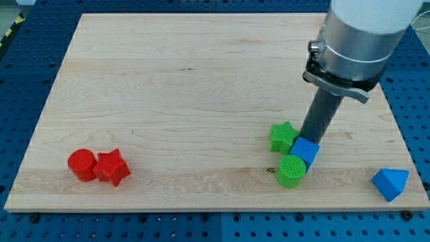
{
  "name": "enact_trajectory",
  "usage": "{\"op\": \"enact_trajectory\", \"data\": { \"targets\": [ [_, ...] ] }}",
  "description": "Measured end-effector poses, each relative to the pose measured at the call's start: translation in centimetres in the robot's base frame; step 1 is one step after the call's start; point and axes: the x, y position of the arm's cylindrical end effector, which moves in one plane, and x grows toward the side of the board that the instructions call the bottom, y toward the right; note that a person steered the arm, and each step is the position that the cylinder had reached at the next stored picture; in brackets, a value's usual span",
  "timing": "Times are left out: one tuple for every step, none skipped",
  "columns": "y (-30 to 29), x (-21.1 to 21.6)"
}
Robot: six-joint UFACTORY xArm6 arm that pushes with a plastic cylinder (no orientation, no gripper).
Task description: Push the green circle towards center
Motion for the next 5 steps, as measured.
{"op": "enact_trajectory", "data": {
  "targets": [
    [1.9,0.0],
    [6.2,0.1],
    [6.2,4.3],
    [3.5,7.0],
    [-1.7,6.9]
  ]
}}
